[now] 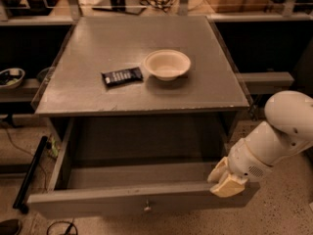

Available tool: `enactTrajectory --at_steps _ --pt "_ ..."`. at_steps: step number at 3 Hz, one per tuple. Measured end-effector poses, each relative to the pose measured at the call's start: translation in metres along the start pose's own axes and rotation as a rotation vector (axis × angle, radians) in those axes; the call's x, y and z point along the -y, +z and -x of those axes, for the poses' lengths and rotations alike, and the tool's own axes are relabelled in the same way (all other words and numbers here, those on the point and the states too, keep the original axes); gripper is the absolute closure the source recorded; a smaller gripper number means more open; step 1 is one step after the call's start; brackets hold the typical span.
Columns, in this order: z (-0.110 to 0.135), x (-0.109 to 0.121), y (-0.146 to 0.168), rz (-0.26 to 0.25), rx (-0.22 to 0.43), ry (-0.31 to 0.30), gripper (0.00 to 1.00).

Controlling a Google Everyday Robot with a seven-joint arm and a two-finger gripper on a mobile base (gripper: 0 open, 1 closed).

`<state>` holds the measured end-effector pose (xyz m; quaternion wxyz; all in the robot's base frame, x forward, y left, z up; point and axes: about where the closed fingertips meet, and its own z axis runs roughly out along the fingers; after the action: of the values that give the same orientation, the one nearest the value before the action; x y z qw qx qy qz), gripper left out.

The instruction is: Open top drawer

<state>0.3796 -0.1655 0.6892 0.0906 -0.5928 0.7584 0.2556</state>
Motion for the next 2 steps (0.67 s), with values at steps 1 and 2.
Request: enactTrajectory --at_steps 1,2 --pt "-0.0021 -0.0246 -0.0191 -0.037 0.017 -0.012 1.00" --pt "-0.0021 -0.0247 -0.0193 -0.037 0.017 -0.012 1.00"
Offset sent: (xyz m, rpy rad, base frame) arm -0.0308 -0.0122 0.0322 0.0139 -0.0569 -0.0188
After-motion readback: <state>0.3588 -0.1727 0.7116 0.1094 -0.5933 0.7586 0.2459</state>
